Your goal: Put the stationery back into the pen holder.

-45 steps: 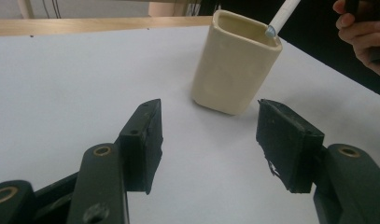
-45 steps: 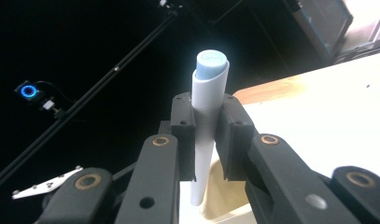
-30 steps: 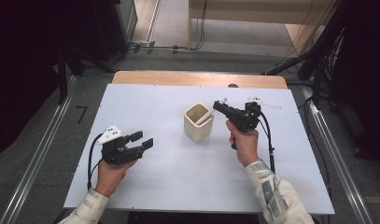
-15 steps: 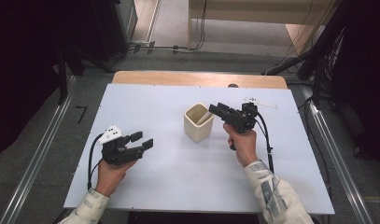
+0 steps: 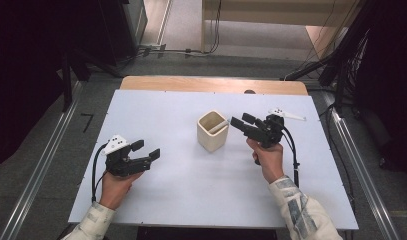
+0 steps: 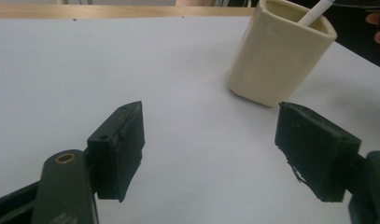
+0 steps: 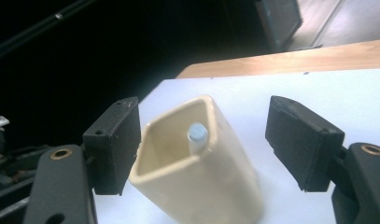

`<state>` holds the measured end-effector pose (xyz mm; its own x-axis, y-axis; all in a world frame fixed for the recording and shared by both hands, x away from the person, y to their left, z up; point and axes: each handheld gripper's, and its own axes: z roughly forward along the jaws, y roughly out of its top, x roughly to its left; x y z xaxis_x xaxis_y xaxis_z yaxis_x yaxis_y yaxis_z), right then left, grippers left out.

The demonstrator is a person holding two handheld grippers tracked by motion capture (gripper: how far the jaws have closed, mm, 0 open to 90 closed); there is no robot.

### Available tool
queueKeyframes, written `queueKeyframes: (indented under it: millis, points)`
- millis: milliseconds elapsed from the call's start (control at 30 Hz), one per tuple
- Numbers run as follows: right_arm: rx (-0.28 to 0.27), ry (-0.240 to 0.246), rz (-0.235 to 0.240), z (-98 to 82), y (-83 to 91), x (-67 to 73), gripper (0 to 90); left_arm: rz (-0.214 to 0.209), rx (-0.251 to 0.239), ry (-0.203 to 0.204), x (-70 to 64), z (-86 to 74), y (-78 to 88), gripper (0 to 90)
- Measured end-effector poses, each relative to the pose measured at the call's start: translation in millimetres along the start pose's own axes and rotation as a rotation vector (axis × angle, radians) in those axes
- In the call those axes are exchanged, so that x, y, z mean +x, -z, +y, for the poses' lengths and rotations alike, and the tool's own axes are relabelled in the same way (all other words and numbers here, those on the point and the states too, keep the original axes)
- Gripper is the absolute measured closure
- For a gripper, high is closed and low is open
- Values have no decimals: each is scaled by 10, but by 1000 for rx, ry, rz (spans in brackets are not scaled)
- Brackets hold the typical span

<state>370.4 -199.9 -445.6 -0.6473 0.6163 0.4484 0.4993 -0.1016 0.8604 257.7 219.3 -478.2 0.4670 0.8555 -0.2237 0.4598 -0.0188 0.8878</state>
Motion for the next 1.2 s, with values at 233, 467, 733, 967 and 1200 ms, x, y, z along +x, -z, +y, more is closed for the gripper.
queueKeyframes:
  millis: [233,467,733,967,1200]
  points:
    - [18,113,-104,-92,222,43,230,36,-5,12,47,-25,29,221]
    - [59,199,-185,-197,492,34,228,70,2,6,70,-59,65,221]
    - [86,250,-285,-329,862,-66,225,113,10,-9,102,-112,131,221]
    - [97,227,-371,-418,1197,-236,221,154,31,-17,119,-186,199,221]
    - [107,190,-495,-534,1575,-403,213,183,55,-32,74,-255,266,218]
